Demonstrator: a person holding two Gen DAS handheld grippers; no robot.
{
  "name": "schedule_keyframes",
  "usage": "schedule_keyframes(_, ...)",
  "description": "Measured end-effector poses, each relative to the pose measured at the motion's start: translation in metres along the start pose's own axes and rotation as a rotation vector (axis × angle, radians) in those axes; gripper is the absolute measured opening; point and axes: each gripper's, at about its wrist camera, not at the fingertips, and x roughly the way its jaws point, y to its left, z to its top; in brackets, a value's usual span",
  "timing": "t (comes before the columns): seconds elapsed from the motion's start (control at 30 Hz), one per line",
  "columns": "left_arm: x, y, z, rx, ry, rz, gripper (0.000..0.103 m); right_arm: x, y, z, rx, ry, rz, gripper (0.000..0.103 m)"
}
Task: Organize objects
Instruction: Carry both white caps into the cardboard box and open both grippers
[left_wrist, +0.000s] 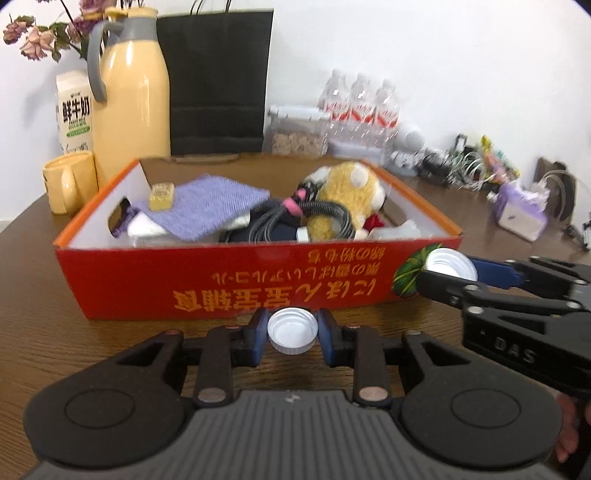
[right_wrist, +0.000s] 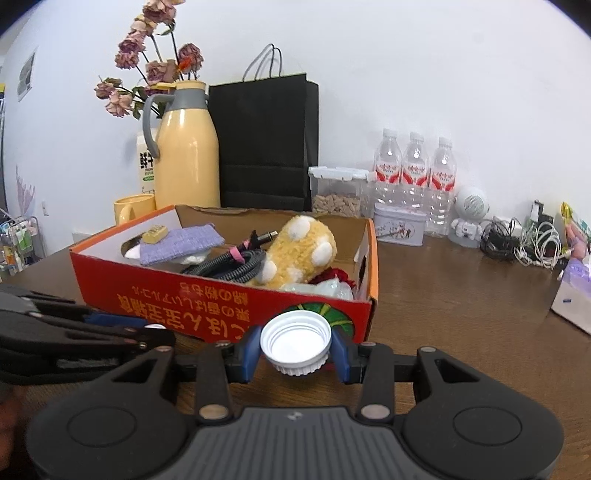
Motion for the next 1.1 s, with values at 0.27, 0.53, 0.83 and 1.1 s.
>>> schedule_keyframes(0.27, -0.037, 0.019, 0.038, 0.016, -0.165, 0.022, 0.029, -0.010, 0.015, 0.036, -0.020, -0.078, 0.063, 0.039)
schedule_keyframes(0.53, -0.034, 0.034, 0.078, 0.008, -0.248, 0.038, 0.029, 0.019, 0.037, 0.085, -0.063, -0.124, 0.087, 0.039)
schedule_keyframes(0.83, 0.008, 0.058, 0.113, -0.079, -0.272, 0.072, 0.029, 0.072, 0.047, 0.119, -0.039, -0.126, 0.084, 0.039)
schedule_keyframes(1.1, 0.040, 0.068, 0.104, -0.081, -0.200, 0.111, 0.029, 0.104, 0.041, 0.107, -0.020, -0.056, 0.054, 0.039)
